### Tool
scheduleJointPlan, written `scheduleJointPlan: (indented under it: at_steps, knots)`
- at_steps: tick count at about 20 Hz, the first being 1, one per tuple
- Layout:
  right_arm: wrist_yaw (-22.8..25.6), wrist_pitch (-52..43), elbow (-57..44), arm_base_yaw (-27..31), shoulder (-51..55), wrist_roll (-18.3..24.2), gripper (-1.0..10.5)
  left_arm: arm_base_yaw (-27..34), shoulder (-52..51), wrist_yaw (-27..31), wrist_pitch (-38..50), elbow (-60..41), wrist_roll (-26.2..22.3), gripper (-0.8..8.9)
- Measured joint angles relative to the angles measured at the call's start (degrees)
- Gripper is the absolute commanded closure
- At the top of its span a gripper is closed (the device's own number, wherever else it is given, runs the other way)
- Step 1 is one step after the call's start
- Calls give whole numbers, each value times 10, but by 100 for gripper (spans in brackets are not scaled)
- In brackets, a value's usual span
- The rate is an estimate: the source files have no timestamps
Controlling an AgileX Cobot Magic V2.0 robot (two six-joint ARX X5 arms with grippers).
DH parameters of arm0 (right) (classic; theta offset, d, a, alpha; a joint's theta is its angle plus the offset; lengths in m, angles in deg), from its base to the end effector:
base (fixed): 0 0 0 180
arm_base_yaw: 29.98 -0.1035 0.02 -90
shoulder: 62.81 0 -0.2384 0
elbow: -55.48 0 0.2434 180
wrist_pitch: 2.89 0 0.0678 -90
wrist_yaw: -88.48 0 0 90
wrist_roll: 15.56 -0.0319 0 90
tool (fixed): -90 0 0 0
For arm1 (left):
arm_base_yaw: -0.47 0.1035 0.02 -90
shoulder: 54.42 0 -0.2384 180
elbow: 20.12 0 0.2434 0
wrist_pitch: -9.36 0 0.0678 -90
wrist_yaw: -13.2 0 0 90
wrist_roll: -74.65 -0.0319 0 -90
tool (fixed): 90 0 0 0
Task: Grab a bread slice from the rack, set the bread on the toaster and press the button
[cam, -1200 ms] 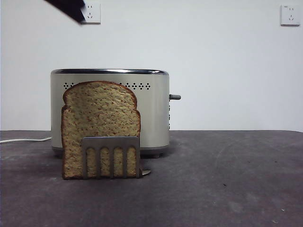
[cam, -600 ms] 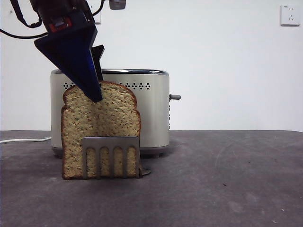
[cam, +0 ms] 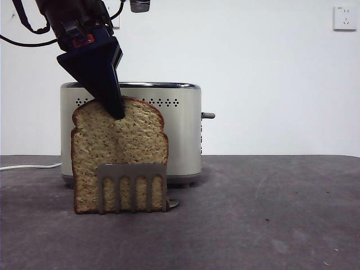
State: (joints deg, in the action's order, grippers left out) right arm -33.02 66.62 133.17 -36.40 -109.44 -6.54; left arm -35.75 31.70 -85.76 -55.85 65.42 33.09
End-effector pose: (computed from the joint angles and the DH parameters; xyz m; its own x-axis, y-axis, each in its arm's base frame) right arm 0.1365 0.0321 0.3433 0.6051 0.5939 -0.5302 -0.5926 0.7807 0.1981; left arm 0.2294 -0.1742 0.2483 0.2348 -0.3650 -0.9009 0.9634 0.2105 0.1658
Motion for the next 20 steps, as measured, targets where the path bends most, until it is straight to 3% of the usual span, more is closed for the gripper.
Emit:
scheduleJointPlan:
  at_steps: [6,13,16,20]
  knots:
    - [0,0,0,0,-3,0,958,0,-5,0,-40,56,0,822]
    - [0,0,0,0,-11,0,958,0,-12,5,-134,227,0,822]
    - [0,0,0,0,-14,0,958,-1,-14,56,-142,312,-1,822]
    - [0,0,0,0,-18,0,958,-1,-19,111,-139,369,-46,823]
